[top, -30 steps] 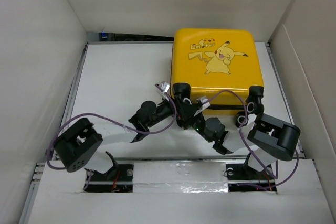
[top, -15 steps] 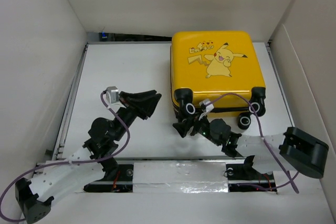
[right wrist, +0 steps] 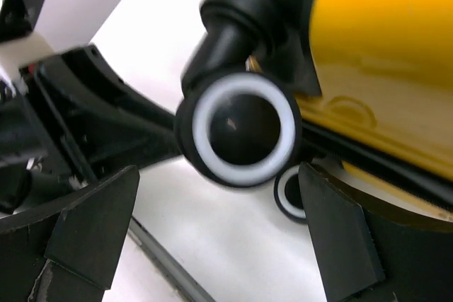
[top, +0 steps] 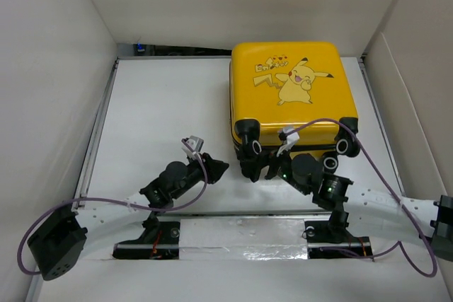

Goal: Pack the luggage

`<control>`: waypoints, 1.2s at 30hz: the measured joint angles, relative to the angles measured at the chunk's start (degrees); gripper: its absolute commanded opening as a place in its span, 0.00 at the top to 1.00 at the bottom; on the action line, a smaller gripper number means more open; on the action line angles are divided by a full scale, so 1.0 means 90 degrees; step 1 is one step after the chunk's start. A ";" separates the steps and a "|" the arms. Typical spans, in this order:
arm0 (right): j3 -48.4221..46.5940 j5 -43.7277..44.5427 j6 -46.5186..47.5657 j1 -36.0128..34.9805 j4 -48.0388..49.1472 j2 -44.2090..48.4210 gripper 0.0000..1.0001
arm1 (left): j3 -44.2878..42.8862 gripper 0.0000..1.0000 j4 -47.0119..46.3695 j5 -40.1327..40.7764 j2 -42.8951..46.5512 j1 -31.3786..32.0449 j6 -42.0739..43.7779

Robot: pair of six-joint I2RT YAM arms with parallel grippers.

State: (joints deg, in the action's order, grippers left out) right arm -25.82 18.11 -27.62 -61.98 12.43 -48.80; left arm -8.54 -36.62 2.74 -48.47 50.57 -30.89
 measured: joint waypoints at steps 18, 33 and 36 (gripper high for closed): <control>-0.2684 0.0930 0.0367 0.0024 -0.1532 -0.2669 0.40 | -0.0206 0.64 -0.2334 -0.0177 -0.1967 0.0204 0.0046; -0.2931 0.0464 0.0340 0.0420 -0.1639 -0.2812 1.00 | -0.0736 0.54 -0.3058 0.0415 -0.3317 0.0318 0.0505; -0.2856 0.0362 0.0376 0.0478 -0.1569 -0.2735 1.00 | -0.0765 0.42 -0.3045 0.0670 -0.3361 0.0330 0.0627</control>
State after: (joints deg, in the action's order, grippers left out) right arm -51.53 21.37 -24.23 -57.67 -1.69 -73.41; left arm -15.42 -64.03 8.78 -78.72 53.54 -25.26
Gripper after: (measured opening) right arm 0.638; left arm 0.548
